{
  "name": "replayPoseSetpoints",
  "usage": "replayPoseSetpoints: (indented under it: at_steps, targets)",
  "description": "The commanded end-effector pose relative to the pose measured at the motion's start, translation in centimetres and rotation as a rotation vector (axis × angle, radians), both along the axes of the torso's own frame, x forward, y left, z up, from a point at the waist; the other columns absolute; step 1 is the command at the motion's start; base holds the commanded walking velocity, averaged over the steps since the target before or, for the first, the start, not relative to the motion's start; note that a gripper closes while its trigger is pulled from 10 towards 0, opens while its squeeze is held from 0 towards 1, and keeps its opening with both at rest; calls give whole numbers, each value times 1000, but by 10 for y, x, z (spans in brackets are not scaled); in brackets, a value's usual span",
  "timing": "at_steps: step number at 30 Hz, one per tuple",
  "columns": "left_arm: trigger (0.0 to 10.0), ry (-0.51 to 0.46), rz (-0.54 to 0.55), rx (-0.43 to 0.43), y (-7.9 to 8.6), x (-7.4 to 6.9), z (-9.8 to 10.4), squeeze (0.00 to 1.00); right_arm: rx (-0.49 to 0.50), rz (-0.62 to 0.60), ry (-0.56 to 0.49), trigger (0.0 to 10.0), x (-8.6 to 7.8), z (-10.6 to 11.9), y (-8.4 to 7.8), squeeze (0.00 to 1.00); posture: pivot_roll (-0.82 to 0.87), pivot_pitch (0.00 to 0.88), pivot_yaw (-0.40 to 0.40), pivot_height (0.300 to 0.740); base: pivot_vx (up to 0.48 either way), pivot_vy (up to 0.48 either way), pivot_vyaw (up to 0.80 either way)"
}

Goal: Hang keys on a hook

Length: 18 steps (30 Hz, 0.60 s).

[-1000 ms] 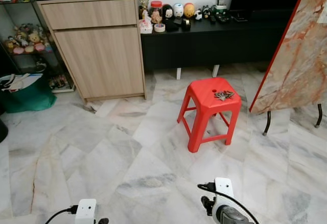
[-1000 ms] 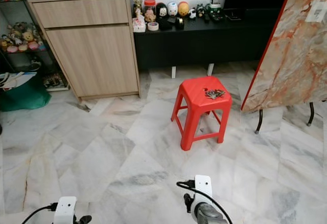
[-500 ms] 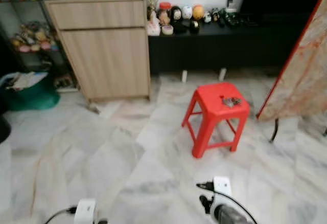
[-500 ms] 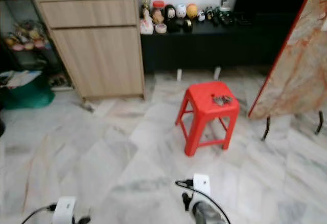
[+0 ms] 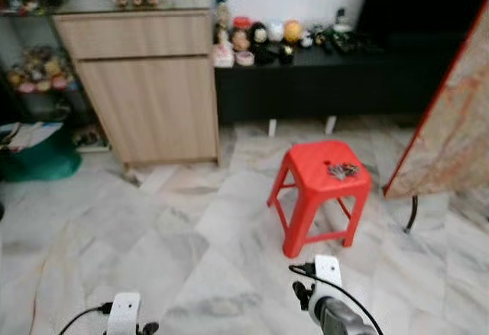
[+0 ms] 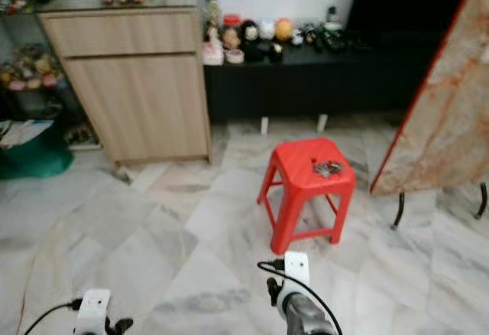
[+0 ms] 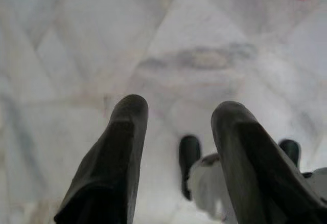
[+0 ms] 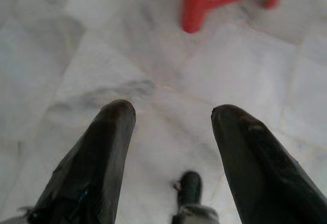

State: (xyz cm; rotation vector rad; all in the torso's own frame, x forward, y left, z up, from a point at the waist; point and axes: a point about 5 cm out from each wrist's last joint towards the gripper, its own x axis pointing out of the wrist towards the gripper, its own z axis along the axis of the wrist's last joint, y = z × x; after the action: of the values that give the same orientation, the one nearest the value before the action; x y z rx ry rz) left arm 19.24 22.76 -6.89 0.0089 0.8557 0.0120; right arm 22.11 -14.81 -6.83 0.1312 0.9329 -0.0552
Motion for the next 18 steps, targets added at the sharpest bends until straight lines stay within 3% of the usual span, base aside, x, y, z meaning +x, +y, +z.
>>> replayPoseSetpoints:
  at_steps: [1, 9, 18]
  targets:
    - [10000, 22, 16, 18, 9, -3, 0, 0, 16, 3, -28, 10000, 11, 6, 8, 0, 104, 0, -17, 740, 300, 0, 0]
    - [10000, 8, 39, 30, 13, 6, 5, 0, 25, 15, -42, 10000, 18, 11, 13, 0, 124, 0, -22, 740, 300, 0, 0]
    - [10000, 23, 49, 33, 14, 6, 5, 0, 24, 7, -46, 10000, 20, 12, 13, 0, 118, 0, -15, 740, 300, 0, 0]
